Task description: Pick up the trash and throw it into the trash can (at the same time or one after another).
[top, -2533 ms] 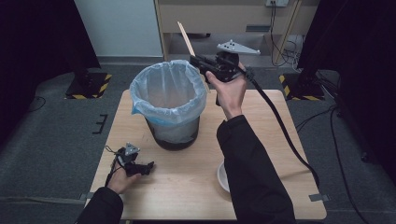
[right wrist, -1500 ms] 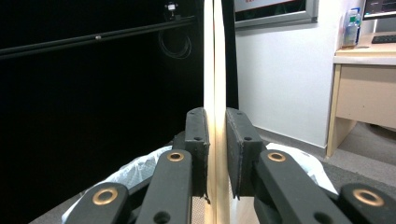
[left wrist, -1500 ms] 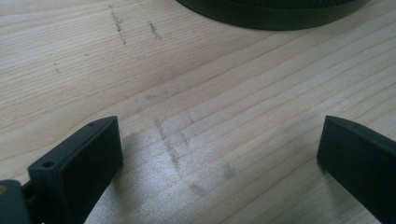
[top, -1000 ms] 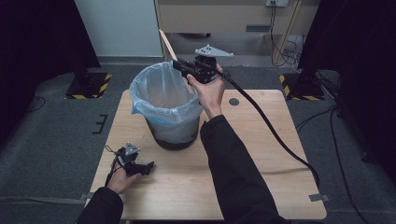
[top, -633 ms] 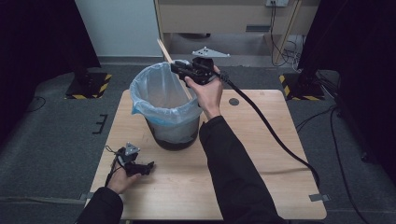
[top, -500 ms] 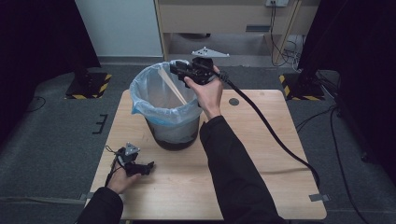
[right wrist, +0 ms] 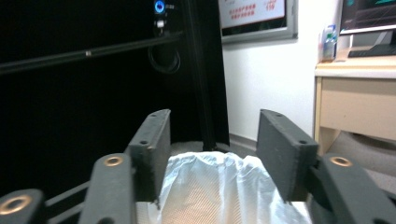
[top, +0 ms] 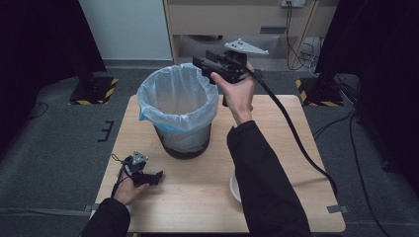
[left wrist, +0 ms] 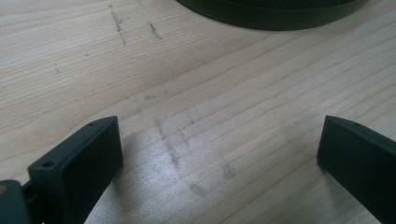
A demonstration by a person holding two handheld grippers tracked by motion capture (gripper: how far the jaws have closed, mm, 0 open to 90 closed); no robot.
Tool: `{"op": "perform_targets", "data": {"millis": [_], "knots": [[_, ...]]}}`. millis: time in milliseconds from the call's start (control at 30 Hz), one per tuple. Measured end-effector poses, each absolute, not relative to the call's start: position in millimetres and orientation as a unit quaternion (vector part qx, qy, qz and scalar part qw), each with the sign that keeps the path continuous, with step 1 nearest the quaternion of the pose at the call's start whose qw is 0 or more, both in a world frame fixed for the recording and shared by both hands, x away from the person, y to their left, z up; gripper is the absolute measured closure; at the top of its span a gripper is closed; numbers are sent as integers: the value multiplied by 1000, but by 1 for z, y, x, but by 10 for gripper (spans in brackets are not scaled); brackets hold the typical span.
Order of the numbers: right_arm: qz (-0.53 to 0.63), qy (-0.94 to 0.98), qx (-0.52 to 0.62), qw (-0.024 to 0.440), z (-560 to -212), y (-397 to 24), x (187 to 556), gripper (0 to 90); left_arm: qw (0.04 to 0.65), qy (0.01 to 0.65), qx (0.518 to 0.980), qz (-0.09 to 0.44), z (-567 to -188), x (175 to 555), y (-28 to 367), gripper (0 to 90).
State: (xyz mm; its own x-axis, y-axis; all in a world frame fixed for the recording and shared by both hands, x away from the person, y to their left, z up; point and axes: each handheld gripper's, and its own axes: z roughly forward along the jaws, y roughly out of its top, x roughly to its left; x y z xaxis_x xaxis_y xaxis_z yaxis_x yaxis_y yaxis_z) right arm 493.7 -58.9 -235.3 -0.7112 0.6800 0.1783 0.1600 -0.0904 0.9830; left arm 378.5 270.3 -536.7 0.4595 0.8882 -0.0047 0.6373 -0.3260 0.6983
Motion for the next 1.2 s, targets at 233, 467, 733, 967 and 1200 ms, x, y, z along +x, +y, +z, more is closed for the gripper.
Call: {"op": "perform_targets", "data": {"millis": [233,467,733,967,1200], "knots": [[670,627,339,208,-231,-108,474,353,323,482,791,195,-537,378,270,0],[665,619,356,220,-239,-157,452,327,323,482,791,194,-537,378,270,0],[655,625,367,213,-268,-197,424,326,322,482,792,194,-537,378,270,0],[646,635,374,198,-304,-217,405,321,322,482,792,194,-537,378,270,0],[611,658,396,192,-349,-236,393,321,322,482,792,194,-537,378,270,0]]}}
